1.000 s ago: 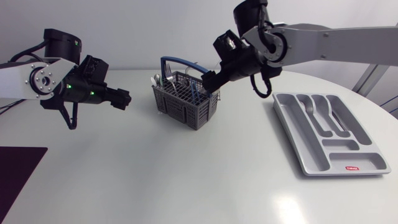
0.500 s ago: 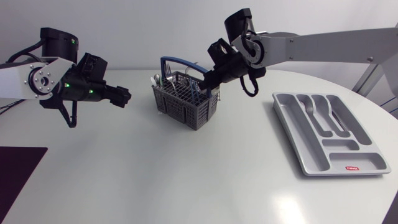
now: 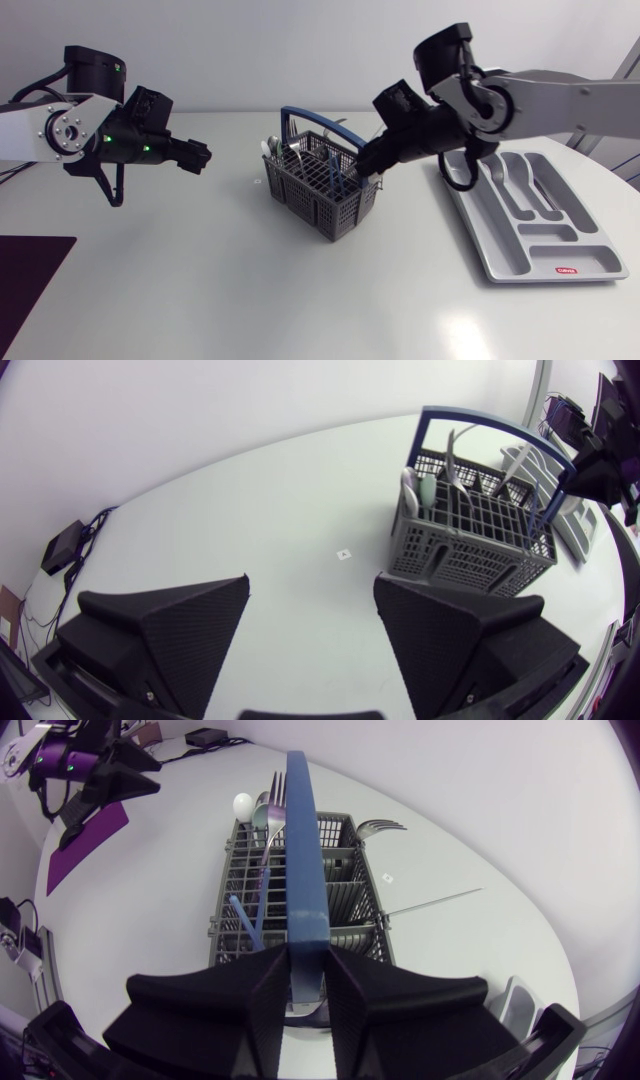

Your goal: Sort the cutlery from the basket into the organizer compartments.

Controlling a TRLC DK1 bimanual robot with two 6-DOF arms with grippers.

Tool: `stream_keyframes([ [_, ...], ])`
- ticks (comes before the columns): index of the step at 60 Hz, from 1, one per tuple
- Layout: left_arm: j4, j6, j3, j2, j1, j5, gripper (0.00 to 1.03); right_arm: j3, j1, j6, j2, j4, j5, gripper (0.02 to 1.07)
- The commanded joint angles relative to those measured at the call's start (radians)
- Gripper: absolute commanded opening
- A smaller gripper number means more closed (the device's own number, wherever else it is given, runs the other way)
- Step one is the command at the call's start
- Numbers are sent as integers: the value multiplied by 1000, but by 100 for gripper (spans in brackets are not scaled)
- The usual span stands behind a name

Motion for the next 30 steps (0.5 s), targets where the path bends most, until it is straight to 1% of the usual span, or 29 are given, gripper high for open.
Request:
stream_keyframes([
  [1,9,19,-22,-7,-18,10,86,-97,10,-49,-133,7,-8,16],
  [4,11,20,-24,-1,-29,13,86,-156,13,-46,-194,15,1,17],
  [7,11,20,-22,5,-32,15,86,-174,17,-45,-220,18,6,18],
  [8,11,20,-19,13,-38,15,86,-182,18,-45,-237,17,16,20],
  [10,12,20,-15,25,-39,18,86,-188,23,-43,-254,15,26,32],
  [14,11,17,4,54,-50,38,86,-194,30,-42,-288,13,44,64],
  [16,11,17,11,68,-59,39,86,-197,30,-39,-308,10,44,73],
  [24,-17,17,50,128,-84,82,86,-232,29,-22,-435,-10,44,81],
  [30,-17,19,65,169,-102,92,86,-264,17,-22,-523,-62,39,82],
])
